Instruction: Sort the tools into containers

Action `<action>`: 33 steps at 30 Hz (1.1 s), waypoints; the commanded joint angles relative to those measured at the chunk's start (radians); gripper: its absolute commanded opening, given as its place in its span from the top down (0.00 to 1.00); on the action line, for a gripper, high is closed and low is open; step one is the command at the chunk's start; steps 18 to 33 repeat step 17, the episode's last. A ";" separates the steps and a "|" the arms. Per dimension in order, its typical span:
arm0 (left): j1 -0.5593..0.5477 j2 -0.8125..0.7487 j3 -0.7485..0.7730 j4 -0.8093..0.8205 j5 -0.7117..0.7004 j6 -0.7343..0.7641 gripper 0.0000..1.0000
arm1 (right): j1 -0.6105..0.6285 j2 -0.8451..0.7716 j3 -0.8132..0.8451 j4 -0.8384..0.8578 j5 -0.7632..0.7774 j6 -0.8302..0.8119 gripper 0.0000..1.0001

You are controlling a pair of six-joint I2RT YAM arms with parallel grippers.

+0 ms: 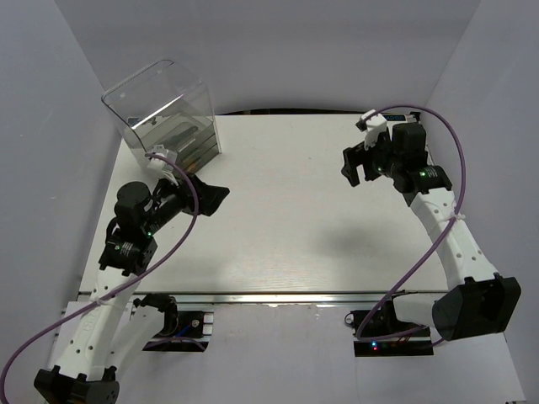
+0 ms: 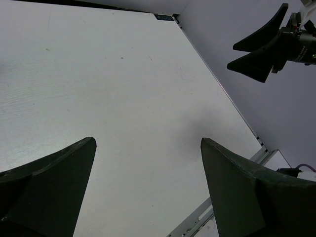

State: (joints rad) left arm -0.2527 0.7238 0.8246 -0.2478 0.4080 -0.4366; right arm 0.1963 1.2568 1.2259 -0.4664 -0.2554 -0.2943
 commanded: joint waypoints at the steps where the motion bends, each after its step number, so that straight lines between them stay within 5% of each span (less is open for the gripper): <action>1: -0.002 -0.032 0.005 -0.028 0.006 0.007 0.02 | -0.005 -0.051 -0.041 0.032 0.056 0.027 0.11; 33: 0.000 -0.090 0.007 -0.059 0.006 0.004 0.02 | -0.005 -0.149 -0.137 0.074 0.035 0.044 0.10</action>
